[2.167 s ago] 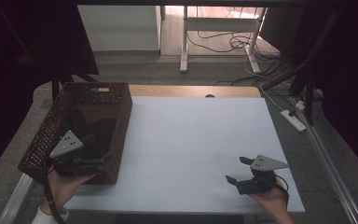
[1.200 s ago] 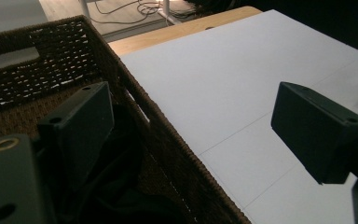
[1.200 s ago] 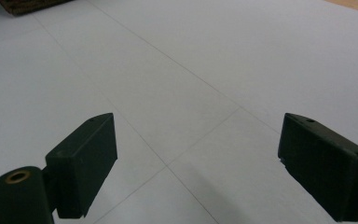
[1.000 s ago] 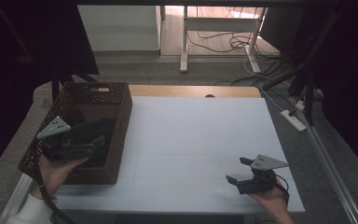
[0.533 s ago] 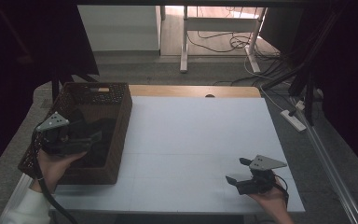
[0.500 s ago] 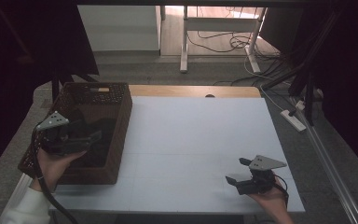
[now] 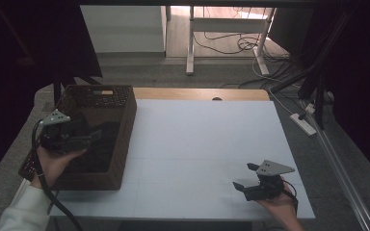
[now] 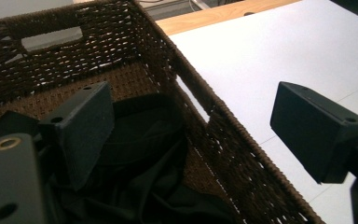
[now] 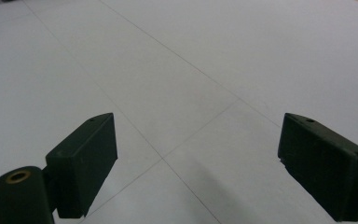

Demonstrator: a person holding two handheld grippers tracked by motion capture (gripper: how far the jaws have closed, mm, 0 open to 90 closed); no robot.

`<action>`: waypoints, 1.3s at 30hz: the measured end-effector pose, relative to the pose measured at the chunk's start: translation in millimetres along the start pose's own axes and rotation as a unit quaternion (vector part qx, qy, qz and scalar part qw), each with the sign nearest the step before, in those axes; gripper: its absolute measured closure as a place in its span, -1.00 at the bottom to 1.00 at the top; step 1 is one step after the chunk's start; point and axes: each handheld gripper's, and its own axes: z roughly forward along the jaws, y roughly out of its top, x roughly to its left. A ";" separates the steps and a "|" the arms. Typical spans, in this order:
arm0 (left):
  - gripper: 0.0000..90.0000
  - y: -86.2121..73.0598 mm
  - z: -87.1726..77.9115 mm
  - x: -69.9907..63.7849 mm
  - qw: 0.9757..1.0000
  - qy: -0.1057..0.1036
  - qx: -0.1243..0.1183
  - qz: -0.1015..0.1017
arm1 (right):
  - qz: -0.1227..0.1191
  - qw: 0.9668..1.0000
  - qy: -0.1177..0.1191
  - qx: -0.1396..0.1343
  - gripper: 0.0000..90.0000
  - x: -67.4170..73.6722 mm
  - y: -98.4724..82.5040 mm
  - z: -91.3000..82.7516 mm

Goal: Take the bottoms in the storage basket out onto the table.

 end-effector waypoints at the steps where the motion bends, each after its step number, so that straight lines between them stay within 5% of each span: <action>1: -0.69 1.2 -0.4 0.8 1.000 0.002 0.001 0.001 | -0.001 1.000 0.000 0.001 -0.74 -0.2 -0.3 0.4; 11: -0.69 4.9 4.0 16.2 0.999 0.025 0.022 0.010 | 0.001 1.000 -0.001 0.006 -0.74 -0.7 -1.1 1.9; 39: -0.68 -0.7 7.7 45.2 0.997 0.048 0.065 0.000 | 0.000 1.000 0.004 0.015 -0.74 -1.0 -2.1 4.8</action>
